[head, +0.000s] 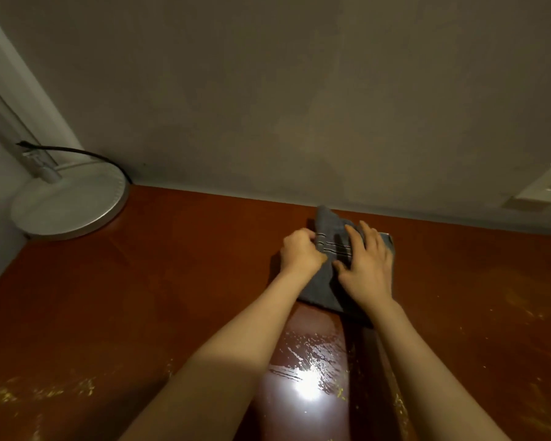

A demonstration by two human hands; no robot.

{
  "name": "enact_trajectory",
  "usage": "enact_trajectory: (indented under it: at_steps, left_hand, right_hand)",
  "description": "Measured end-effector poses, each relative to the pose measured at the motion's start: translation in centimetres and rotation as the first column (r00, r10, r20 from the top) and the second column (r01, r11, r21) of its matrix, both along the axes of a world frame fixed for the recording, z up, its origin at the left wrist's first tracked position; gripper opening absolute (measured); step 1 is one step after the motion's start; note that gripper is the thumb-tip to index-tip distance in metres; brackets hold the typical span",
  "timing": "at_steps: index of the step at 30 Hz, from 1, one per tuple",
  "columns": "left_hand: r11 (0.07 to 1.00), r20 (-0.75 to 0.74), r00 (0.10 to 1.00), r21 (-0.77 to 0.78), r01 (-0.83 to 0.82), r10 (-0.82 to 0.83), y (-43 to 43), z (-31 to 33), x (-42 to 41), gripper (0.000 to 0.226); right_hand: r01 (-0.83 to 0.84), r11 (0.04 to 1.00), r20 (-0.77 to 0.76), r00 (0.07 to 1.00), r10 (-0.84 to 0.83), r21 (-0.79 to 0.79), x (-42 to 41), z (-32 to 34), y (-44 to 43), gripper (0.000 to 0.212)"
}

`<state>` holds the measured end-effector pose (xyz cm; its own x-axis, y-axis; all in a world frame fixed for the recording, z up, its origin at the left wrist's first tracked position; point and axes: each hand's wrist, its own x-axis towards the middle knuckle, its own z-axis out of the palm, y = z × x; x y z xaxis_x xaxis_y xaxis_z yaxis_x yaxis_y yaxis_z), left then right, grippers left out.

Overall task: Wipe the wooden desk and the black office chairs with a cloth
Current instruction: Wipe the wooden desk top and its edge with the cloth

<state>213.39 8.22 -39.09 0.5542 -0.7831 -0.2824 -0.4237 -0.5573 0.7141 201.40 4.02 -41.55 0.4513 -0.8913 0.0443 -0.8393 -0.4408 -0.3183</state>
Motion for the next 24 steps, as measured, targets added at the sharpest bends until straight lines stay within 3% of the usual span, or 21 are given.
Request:
enact_trajectory:
  at_steps: [3, 6, 8, 10, 13, 16, 19, 24]
  left_hand:
    - [0.973, -0.018, 0.989, -0.180, 0.142, -0.147, 1.1, 2.5, 0.0, 0.032]
    - [0.937, 0.001, 0.978, -0.285, 0.202, -0.210, 2.6, 5.7, 0.4, 0.034]
    - [0.926, 0.007, 0.980, -0.325, 0.190, -0.198, 3.8, 7.7, 1.1, 0.033]
    - [0.918, 0.022, 0.984, -0.357, 0.173, -0.177, 5.2, 9.7, 2.2, 0.030]
    - [0.918, -0.003, 0.992, -0.379, 0.114, -0.124, 8.6, 12.0, 4.8, 0.027]
    - [0.921, -0.098, 0.994, -0.389, -0.002, -0.039, 13.2, 13.2, 8.2, 0.026]
    - [0.928, -0.189, 0.981, -0.356, -0.107, 0.041, 18.2, 14.0, 11.7, 0.024]
    - [0.916, -0.199, 0.948, -0.268, -0.298, 0.250, 26.7, 15.5, 18.2, 0.021]
  right_hand:
    - [-0.034, 0.997, 0.142, 0.989, 0.043, -0.063, 0.0, 2.0, 0.0, 0.080]
    - [0.027, 0.998, 0.309, 0.950, -0.041, 0.049, -0.1, 4.7, -0.2, 0.098]
    - [0.015, 0.987, 0.431, 0.898, -0.082, 0.157, 0.1, 6.4, 0.2, 0.090]
    - [-0.012, 0.984, 0.599, 0.795, -0.100, 0.180, 0.7, 7.8, 1.4, 0.074]
    - [-0.076, 0.979, 0.730, 0.678, -0.088, 0.188, 3.2, 9.4, 4.7, 0.055]
    - [-0.149, 0.974, 0.786, 0.617, -0.045, 0.173, 6.8, 10.7, 8.4, 0.044]
    - [-0.262, 0.953, 0.784, 0.619, 0.048, 0.149, 10.6, 11.9, 12.4, 0.039]
    - [-0.456, 0.858, 0.748, 0.649, 0.138, 0.238, 17.9, 13.5, 19.8, 0.033]
